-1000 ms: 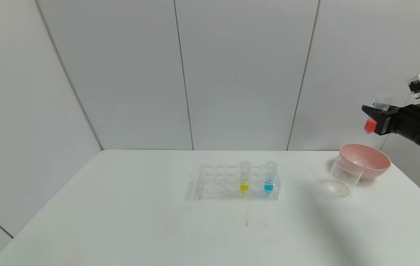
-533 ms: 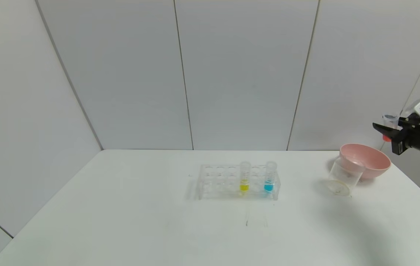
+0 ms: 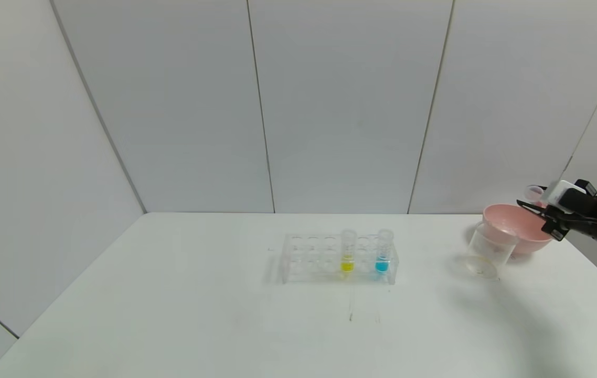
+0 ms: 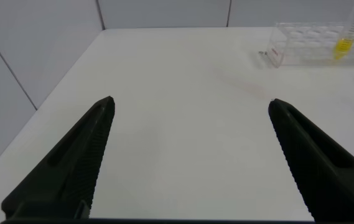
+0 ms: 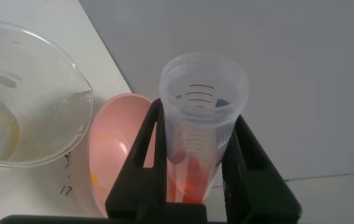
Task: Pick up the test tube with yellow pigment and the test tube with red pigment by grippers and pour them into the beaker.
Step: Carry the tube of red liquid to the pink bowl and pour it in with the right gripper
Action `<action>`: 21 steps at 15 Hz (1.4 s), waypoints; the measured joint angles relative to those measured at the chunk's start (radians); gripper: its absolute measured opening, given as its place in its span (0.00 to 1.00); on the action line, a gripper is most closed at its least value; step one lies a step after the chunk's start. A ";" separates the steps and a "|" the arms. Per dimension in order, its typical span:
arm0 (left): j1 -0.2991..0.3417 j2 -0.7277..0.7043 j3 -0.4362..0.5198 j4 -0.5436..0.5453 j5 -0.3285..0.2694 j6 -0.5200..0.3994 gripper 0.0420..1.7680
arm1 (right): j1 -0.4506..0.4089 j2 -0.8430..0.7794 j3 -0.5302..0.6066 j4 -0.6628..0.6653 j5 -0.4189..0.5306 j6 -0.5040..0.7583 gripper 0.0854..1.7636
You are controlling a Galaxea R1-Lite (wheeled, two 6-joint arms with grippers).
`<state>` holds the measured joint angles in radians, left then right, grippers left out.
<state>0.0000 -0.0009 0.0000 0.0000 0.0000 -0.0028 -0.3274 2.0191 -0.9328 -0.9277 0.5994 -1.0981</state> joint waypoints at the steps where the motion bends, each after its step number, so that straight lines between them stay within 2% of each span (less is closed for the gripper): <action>1: 0.000 0.000 0.000 0.000 0.000 0.000 1.00 | 0.000 0.003 0.001 0.000 -0.001 -0.044 0.28; 6: 0.000 0.000 0.000 0.000 0.000 0.000 1.00 | -0.011 0.006 0.008 -0.009 -0.040 -0.298 0.28; 11: 0.000 0.000 0.000 0.000 0.000 0.000 1.00 | 0.011 0.005 0.016 -0.077 -0.040 -0.356 0.28; 18: 0.000 0.000 0.000 0.000 0.000 0.000 1.00 | 0.020 0.004 0.028 -0.112 -0.078 -0.519 0.28; 21: 0.000 0.000 0.000 0.000 0.000 0.000 1.00 | 0.031 0.006 0.037 -0.125 -0.080 -0.534 0.28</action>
<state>0.0000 -0.0009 0.0000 0.0000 0.0000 -0.0028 -0.2966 2.0247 -0.8962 -1.0523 0.5191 -1.6319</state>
